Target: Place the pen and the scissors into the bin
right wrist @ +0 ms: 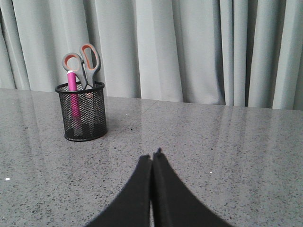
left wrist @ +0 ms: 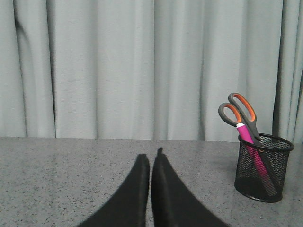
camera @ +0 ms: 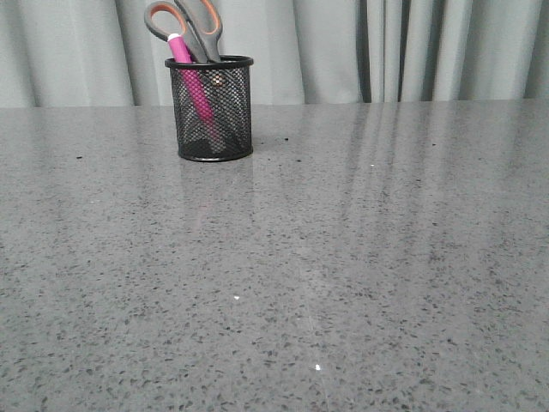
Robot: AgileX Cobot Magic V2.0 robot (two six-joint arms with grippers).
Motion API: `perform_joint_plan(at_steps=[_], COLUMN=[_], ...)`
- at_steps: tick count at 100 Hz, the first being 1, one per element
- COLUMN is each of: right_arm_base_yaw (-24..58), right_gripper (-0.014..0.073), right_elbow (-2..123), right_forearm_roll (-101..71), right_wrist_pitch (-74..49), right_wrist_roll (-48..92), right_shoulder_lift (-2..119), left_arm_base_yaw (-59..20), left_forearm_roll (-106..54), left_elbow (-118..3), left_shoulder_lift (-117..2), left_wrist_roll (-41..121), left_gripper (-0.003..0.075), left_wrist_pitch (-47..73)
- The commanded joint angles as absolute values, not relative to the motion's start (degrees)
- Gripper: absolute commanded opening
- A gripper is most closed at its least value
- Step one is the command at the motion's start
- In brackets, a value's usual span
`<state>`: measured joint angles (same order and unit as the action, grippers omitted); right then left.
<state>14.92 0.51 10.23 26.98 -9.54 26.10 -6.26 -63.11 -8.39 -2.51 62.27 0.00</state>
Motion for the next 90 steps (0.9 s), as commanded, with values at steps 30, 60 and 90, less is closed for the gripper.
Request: perform_joint_plan(at_steps=[30,60,90], right_arm_base_yaw=[14.6,14.6,14.6], right_gripper=[-0.0076,-0.0076,-0.0076], right_elbow=[1.9,1.9,1.9], right_forearm_roll=[9.7,9.7,9.7], right_wrist_pitch=[32.1,32.1,32.1], right_wrist_roll=[-9.2,-9.2,-9.2], right_shoulder_lift=[26.2,26.2,26.2], left_arm_base_yaw=[-6.2,-6.2,-4.5], left_forearm_roll=[-63.5,-45.4,-8.6], left_elbow=[-9.8,-9.7,-3.4], left_shoulder_lift=[-3.1,-3.1,-3.0], left_wrist_roll=[61.8,49.0,12.5], left_gripper=[-0.0019,-0.0019,-0.0019], left_wrist_pitch=[-1.5,-2.8,-2.2])
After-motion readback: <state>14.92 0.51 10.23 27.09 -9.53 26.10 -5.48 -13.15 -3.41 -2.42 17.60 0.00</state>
